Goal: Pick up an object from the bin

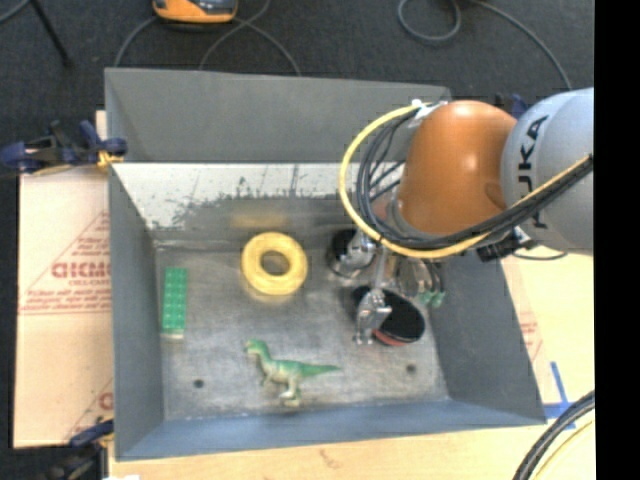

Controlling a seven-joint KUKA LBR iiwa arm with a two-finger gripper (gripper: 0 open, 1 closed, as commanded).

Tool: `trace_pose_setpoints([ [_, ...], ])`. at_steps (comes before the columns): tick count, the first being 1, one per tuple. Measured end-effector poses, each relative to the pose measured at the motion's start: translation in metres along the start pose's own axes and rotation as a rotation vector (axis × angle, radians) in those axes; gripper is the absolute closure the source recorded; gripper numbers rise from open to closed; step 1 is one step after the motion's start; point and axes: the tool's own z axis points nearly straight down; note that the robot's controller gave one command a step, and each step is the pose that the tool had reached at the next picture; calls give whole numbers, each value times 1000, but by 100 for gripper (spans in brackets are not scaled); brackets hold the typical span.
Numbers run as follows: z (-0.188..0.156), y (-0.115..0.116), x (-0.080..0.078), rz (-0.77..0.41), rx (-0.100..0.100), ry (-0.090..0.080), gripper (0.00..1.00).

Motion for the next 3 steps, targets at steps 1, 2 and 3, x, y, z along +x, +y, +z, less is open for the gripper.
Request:
trace_pose_setpoints([
  [1, 42, 4, -9, -79, 1, 7, 0],
  [2, 92, 36, 16, -25, -1, 4, 0],
  [3, 126, 1, 53, -69, -2, 7, 100],
])
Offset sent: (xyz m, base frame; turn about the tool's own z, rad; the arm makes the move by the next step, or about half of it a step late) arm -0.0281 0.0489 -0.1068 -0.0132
